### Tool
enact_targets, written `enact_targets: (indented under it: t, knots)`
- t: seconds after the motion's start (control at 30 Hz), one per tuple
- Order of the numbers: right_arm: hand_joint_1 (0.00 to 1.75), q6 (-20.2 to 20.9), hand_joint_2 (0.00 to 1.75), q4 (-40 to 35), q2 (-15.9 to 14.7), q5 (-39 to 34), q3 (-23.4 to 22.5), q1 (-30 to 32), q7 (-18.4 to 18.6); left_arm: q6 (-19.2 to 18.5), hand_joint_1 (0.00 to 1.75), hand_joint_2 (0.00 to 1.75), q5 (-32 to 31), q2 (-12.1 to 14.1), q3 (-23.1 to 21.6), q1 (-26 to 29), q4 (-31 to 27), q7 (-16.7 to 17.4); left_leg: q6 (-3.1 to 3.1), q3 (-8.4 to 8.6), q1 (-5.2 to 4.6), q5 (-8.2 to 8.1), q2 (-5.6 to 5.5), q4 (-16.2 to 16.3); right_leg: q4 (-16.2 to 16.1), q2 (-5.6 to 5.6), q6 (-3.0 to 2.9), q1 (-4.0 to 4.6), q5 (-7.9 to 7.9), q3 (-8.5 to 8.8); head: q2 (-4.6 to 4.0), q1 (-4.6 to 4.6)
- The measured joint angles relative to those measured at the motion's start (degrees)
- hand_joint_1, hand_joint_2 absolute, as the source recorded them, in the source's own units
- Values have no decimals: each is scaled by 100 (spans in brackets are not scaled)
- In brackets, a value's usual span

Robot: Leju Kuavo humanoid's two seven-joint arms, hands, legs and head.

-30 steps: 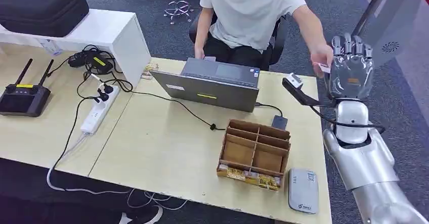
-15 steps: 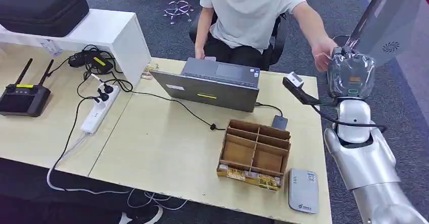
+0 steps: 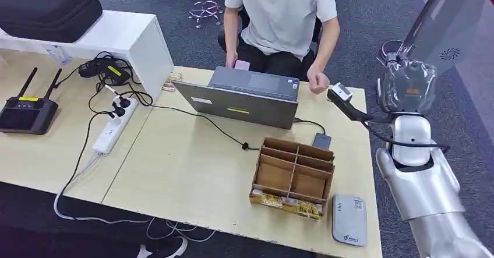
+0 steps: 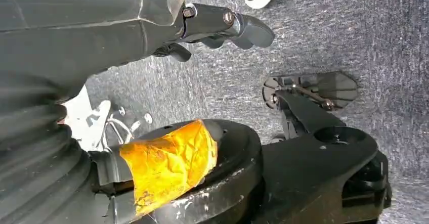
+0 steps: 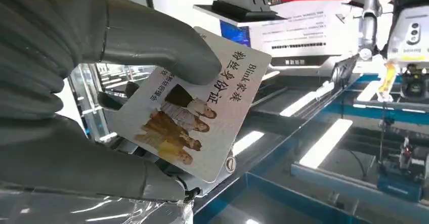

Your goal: Pass the card to the sensor for recognition and then transmit it.

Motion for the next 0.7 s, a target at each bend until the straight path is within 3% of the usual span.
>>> enact_targets:
  t: [0.13, 0.33, 0.7]
  knots:
    - [175, -311, 175, -599, -85, 0, -179, 641, -212, 109, 0, 175, 20, -31, 145, -24, 35, 63, 1, 0, 1, -1, -3, 0, -8, -2, 0, 0, 0, -2, 0, 0]
    - [175, -883, 175, -2348, -313, -7, -879, 2321, -640, 236, 0, 175, 90, -81, 385, -20, 37, 72, 13, -18, 0, -12, -20, -1, -17, -24, 6, 1, -7, 1, 0, 2]
    - [175, -1180, 175, -4553, -308, -81, -2044, 4566, -1027, 356, 0, 175, 138, -158, 678, -32, 46, 74, 23, -17, -1, -20, -11, -1, -27, -17, 7, 0, -7, 0, 0, 0]
